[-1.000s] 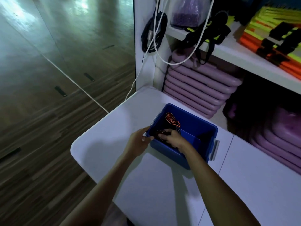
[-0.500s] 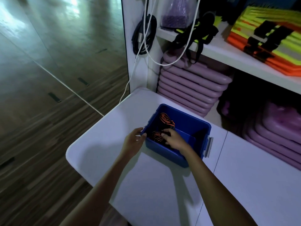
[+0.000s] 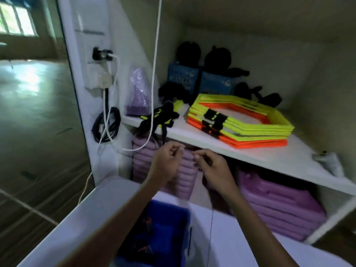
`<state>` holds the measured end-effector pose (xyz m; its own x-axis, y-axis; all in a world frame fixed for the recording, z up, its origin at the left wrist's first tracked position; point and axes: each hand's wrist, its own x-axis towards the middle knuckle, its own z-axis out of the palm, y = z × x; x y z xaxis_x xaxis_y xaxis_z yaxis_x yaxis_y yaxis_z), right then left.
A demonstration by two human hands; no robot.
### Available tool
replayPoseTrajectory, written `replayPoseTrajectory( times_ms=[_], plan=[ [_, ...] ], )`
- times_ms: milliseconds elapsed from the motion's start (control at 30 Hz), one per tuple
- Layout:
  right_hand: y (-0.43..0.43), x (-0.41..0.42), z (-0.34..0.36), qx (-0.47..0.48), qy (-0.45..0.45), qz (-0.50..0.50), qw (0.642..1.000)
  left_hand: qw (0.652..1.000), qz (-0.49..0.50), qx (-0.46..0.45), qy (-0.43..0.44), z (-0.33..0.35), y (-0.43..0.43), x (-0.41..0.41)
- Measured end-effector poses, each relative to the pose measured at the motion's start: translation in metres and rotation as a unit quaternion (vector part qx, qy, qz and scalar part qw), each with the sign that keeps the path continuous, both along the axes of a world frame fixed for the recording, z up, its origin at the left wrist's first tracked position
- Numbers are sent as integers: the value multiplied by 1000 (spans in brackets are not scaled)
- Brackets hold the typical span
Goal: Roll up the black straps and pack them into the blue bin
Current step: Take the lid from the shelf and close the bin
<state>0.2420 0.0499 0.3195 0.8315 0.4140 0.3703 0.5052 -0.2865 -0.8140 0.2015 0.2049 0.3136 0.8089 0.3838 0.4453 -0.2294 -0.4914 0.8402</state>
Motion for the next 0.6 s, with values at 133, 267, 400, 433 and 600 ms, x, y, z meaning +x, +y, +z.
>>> replayPoseTrajectory(
  times_ms=[133,267,400,433,600],
  plan=[
    [-59,30,118,53,-127,-57,989,990,-88,13,-105,114,-52,65],
    [-115,67,210,52,-246,-125,960,973,-118,73,-182,207,-102,111],
    [-166,109,281,49,-358,-236,902,950,-65,117,-283,282,-140,154],
    [-179,118,297,54,-383,-264,883,939,-43,131,-315,301,-149,163],
    [-226,161,360,42,-340,-355,870,924,120,251,-262,378,-170,203]
  ],
)
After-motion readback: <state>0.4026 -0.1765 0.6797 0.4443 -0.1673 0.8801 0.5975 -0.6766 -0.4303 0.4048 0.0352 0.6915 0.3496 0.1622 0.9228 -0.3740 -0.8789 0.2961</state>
